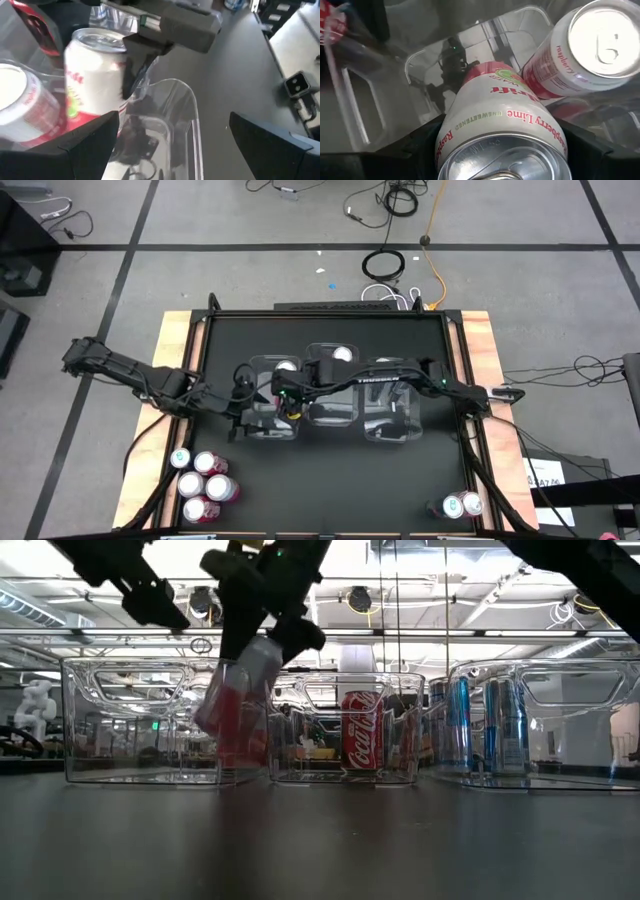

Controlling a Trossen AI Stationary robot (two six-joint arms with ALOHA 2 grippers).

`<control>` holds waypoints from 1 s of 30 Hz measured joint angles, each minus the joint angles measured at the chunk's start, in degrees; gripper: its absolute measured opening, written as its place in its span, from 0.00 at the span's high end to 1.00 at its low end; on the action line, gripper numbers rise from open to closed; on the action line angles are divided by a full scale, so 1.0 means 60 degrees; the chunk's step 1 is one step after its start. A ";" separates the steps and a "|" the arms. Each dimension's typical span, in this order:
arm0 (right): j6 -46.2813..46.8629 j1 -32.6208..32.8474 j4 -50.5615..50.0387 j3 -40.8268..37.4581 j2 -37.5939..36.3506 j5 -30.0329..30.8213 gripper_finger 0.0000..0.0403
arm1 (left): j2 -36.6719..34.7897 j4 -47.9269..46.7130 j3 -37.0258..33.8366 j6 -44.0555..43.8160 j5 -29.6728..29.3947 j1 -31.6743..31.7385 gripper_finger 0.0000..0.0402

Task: Sort soda cans
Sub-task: Put the top right white orange soda can into the middle left transparent bin

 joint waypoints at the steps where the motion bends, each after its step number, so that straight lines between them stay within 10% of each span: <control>1: 0.0000 -0.0024 0.0053 0.0003 0.0084 0.0004 0.29 | 0.0004 0.0317 -0.0189 -0.0060 0.0006 0.0000 0.04; 30: -0.0131 -0.0554 0.0461 0.0004 0.0651 -0.0440 0.19 | -0.0007 0.1197 -0.1011 0.0019 0.0095 0.0000 0.04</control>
